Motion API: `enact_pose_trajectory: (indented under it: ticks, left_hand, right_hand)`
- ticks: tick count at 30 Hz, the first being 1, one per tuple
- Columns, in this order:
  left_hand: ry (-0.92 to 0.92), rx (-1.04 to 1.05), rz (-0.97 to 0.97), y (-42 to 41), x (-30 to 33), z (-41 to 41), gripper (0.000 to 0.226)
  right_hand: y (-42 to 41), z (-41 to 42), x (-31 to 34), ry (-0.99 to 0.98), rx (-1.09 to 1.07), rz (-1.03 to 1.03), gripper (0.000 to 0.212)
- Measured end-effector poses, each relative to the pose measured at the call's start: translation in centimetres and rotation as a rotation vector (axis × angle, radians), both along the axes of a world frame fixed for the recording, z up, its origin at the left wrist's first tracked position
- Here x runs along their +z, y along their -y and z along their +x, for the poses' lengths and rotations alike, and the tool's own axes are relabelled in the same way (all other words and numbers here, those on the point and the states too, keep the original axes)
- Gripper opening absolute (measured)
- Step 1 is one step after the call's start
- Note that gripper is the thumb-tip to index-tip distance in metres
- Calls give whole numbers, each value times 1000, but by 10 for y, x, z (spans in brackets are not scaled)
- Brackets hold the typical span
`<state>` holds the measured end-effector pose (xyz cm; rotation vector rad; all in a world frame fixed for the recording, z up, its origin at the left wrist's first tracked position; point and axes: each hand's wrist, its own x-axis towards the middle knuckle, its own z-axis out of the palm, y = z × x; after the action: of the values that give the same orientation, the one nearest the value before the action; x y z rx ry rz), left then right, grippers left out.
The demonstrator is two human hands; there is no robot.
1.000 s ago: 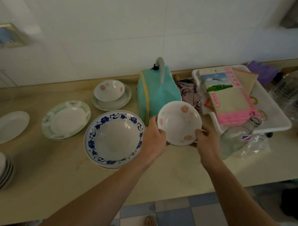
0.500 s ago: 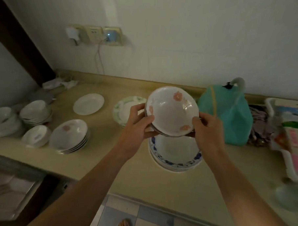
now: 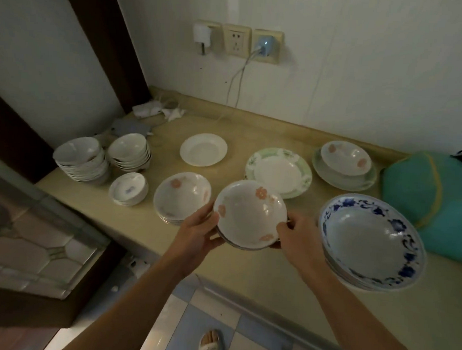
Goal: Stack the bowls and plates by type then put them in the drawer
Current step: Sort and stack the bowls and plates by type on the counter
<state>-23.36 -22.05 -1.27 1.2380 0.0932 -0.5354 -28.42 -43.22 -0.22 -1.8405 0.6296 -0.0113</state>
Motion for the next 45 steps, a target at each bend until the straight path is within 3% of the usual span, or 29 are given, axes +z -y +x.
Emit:
enact_pose_trajectory:
  ticks: [8, 21, 23, 25, 28, 31, 35, 40, 45]
  left_hand:
    - [-61, -50, 97, -16, -60, 6, 30]
    - [-3, -181, 249, -23, -77, 27, 27]
    - [63, -209, 298, -23, -75, 27, 29]
    - [259, -239, 424, -22, -74, 26, 27]
    - [503, -243, 577, -20, -70, 23, 28]
    - [401, -202, 522, -18, -65, 22, 23]
    - [118, -158, 376, -16, -58, 23, 30]
    - [118, -172, 301, -11, -39, 27, 38]
    - [55, -139, 286, -3, -1, 47, 16]
  right_hand:
    - [-27, -11, -46, -170, -56, -53, 38]
    - [-44, -15, -64, -138, -163, -12, 38]
    - [-45, -16, -63, -142, -166, -10, 37]
    - [-47, -17, -60, -150, -148, -50, 33]
    - [-47, -15, -55, -156, -107, -251, 25]
    - [-44, -11, -52, -174, -108, -418, 17]
    - [-45, -10, -51, -204, -113, -379, 15]
    - [-38, -9, -44, -125, -210, -231, 15]
    - [-18, 7, -9, -43, -316, -43, 19]
